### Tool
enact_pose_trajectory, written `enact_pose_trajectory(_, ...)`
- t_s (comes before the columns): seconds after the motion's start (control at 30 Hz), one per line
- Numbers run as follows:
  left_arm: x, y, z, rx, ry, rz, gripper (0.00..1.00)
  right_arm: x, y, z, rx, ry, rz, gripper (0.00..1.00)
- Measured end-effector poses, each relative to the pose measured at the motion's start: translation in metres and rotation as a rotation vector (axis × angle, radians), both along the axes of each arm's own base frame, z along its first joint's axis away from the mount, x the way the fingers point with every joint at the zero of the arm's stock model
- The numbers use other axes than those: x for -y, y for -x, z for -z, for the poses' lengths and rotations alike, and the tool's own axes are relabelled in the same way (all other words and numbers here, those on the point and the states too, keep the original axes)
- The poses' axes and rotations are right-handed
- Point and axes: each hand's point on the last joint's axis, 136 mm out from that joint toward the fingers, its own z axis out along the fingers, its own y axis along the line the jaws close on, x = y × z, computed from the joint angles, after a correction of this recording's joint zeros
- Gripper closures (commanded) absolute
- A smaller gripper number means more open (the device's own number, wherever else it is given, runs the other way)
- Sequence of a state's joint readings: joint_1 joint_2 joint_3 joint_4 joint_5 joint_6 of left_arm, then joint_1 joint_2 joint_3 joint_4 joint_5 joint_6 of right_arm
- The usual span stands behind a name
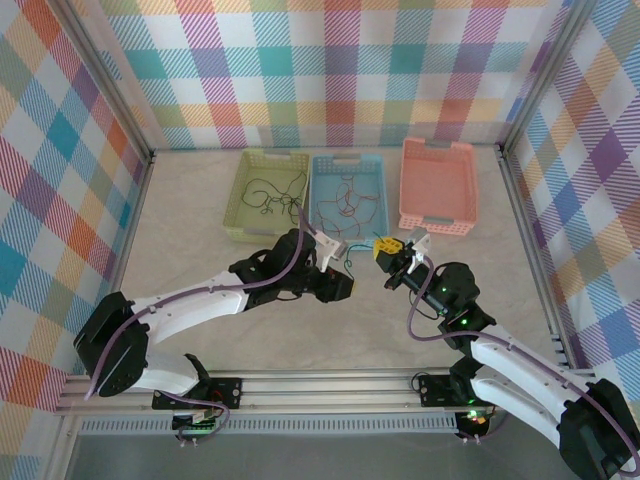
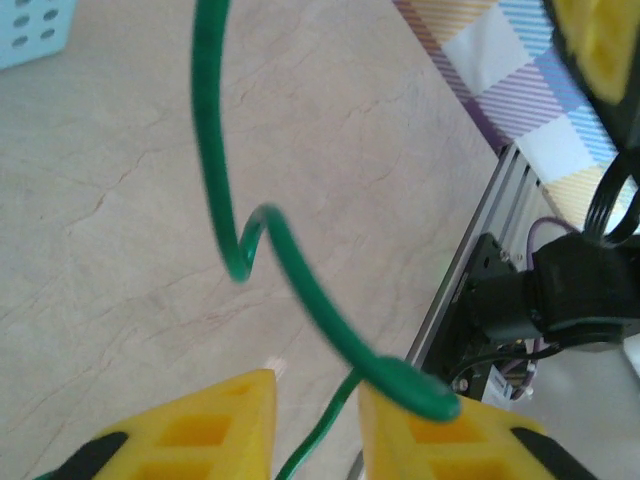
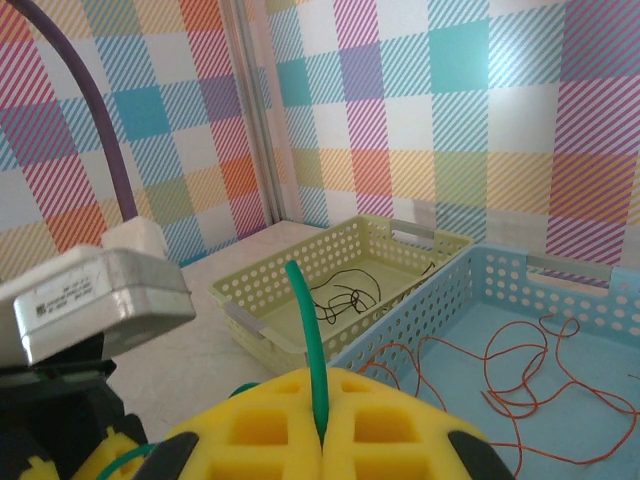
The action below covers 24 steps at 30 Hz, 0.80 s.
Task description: Untangle the cables
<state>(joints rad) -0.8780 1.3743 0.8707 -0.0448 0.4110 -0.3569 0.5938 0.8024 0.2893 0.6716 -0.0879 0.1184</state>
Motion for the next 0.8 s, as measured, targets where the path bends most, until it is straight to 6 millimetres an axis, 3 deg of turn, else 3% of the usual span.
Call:
enact_pose_trajectory(0.13, -0.001, 0.003, 0.005, -0.014, -0.001, -0.005, 0.99, 0.000, 0.000, 0.000, 0.000, 0.001, 0.000, 1.00)
enact_pose_trajectory(0.43, -0.015, 0.011, 0.002, 0.004, 0.017, -0.024, 1.00, 0.008, -0.004, 0.000, -0.006, -0.001, 0.052, 1.00)
enact_pose_trajectory(0.8, -0.050, 0.023, -0.018, 0.071, 0.051, -0.100, 1.00, 0.040, -0.012, -0.006, -0.014, -0.052, 0.229, 1.00)
